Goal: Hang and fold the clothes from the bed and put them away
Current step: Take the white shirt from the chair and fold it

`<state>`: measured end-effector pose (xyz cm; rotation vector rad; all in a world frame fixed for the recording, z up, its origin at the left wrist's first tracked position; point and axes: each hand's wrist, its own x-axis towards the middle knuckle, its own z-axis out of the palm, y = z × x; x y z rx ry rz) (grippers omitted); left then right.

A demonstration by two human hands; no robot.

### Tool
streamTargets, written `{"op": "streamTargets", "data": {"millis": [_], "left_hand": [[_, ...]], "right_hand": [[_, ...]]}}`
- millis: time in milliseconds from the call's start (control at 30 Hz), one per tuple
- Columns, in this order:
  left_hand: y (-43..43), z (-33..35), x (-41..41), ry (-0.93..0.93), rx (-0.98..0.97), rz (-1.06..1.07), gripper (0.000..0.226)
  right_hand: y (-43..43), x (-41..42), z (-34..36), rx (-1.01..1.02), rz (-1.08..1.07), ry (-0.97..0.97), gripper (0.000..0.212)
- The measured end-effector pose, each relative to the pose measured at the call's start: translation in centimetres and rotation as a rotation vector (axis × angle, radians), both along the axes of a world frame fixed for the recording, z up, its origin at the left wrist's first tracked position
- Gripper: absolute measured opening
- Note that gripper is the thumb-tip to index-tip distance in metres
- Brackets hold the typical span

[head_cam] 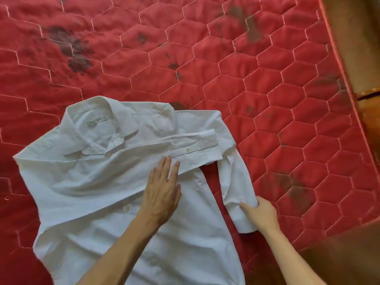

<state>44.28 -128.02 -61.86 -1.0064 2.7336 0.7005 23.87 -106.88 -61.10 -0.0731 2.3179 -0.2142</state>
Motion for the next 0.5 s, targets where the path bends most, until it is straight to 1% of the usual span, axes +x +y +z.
{"op": "streamTargets", "data": {"millis": [133,200,267,367,433,500], "left_hand": [[2.3,0.9,-5.4,0.023,0.071,-0.057,0.064],[2.9,1.4,-8.0,0.049,0.108,-0.077,0.062],[3.5,1.9,-10.4,0.088,0.129,-0.088,0.059],[4.3,2.5,-13.4,0.116,0.143,-0.139,0.057],[4.6,3.0,-15.2,0.131,0.168,-0.179,0.056],[4.7,3.7,-17.0,0.160,0.195,-0.198,0.054]], "right_hand": [[0.8,-7.1,3.2,-0.102,-0.071,0.238,0.016],[1.0,-11.4,5.5,-0.131,-0.064,0.293,0.015],[1.3,-15.5,7.7,-0.107,0.009,0.340,0.017],[1.6,-20.7,10.7,-0.002,0.150,0.452,0.020],[1.4,-23.3,12.6,-0.022,0.118,0.457,0.022],[1.2,-25.6,14.2,-0.032,0.068,0.413,0.023]]}}
